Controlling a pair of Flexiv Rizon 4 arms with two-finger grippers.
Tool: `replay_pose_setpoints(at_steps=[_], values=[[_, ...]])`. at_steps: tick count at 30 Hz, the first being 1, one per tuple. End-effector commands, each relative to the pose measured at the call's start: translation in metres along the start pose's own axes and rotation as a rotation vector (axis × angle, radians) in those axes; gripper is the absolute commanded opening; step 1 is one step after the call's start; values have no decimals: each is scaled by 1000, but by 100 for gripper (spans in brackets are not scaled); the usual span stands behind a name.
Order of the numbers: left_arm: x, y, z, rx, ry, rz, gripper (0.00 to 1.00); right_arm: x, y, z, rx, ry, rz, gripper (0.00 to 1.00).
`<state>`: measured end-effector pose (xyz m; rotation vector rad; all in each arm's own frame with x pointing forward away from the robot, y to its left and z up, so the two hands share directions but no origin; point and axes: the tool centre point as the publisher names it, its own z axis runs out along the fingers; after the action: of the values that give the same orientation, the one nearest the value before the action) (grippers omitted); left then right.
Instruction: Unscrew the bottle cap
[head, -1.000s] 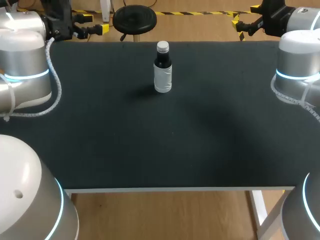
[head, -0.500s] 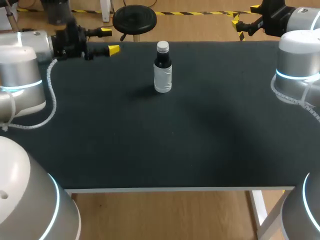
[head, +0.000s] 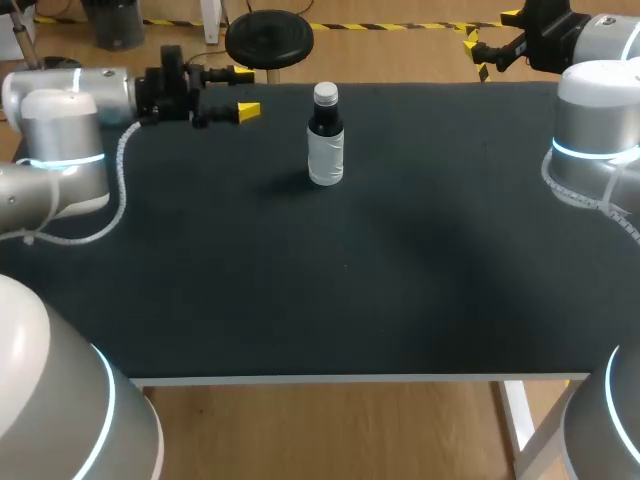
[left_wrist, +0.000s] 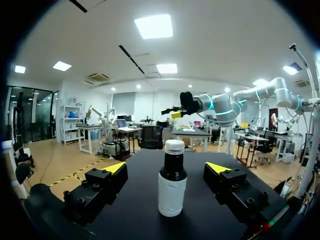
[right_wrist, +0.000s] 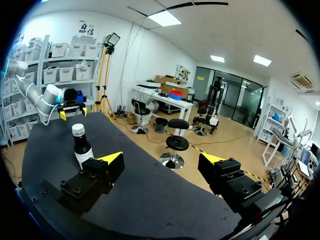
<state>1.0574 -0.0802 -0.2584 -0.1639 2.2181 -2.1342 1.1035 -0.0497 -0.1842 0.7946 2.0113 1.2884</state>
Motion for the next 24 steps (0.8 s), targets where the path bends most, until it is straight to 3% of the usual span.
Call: replay_pose_setpoints(at_steps=[1,11,24], values=[[-11,6,15,-1,147,3,100,0,-1,0,-2,1,0,100],[-17,14,40,-5,176,-10,100,0,-1,0,-2,1,0,100],[-4,16,81,-9,285,7,100,0,-1,0,-2,1,0,100]])
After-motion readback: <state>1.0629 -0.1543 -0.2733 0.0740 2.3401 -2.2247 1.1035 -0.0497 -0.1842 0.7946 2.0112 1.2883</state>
